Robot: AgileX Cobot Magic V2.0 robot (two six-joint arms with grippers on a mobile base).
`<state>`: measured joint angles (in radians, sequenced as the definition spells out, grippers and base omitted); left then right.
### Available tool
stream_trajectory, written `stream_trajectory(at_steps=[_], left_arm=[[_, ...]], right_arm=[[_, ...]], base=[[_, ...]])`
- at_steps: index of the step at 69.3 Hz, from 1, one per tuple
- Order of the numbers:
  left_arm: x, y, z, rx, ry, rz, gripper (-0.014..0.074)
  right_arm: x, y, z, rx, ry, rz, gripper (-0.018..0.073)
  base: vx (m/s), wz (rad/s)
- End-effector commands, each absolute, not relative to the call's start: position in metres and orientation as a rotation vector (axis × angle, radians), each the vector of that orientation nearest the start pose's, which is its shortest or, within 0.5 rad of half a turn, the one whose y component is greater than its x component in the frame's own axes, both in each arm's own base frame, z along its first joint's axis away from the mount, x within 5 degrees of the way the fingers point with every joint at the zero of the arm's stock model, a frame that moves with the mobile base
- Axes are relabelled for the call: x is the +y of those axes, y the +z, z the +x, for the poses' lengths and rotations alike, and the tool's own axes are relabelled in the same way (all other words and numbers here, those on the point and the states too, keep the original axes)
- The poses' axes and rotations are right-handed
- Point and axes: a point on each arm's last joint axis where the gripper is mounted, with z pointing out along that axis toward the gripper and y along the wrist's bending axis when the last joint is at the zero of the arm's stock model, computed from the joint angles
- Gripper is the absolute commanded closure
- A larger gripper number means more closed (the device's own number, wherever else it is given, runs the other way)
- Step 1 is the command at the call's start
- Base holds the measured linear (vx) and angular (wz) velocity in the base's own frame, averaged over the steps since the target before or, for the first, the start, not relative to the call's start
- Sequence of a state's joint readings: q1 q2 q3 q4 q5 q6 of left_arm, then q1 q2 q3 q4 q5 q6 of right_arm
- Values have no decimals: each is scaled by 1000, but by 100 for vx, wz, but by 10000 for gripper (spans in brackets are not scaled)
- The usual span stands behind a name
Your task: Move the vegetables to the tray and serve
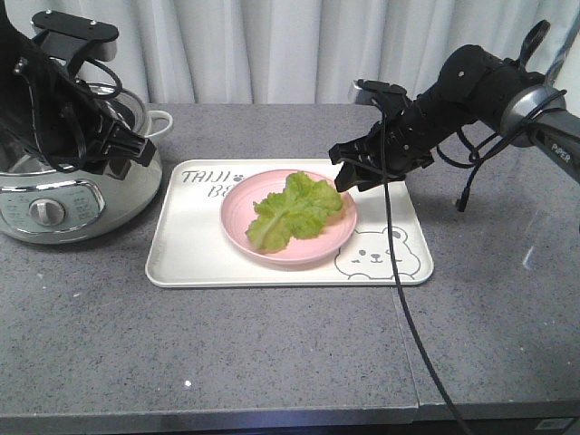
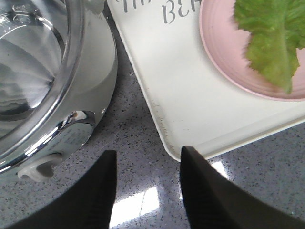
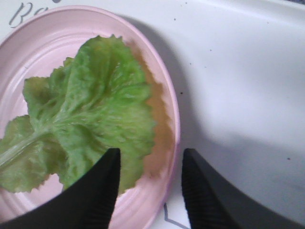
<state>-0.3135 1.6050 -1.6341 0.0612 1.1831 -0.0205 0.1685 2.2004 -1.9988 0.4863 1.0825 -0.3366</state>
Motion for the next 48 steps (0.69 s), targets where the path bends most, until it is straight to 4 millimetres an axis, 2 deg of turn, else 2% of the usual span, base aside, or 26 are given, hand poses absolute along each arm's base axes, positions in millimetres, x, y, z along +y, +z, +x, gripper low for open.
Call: stream_trajectory(at_steps=[1, 10, 21, 35, 48], left_arm=[[-99, 395, 318, 2509, -63, 347, 300], [-99, 395, 319, 2516, -74, 311, 300], [-102, 383, 327, 2559, -90, 259, 300], [-112, 360, 342, 2636, -157, 250, 300], [-116, 338, 354, 2694, -142, 255, 300]], right_arm=[[108, 298, 462, 2524, 537, -429, 138], [91, 312, 452, 2588, 422, -342, 130], [76, 311, 438, 2754, 330, -309, 156], [74, 308, 439, 2775, 321, -241, 168], [74, 302, 442, 2793, 313, -223, 168]], base=[[0, 0], [0, 0], [0, 0], [0, 0], [0, 0]])
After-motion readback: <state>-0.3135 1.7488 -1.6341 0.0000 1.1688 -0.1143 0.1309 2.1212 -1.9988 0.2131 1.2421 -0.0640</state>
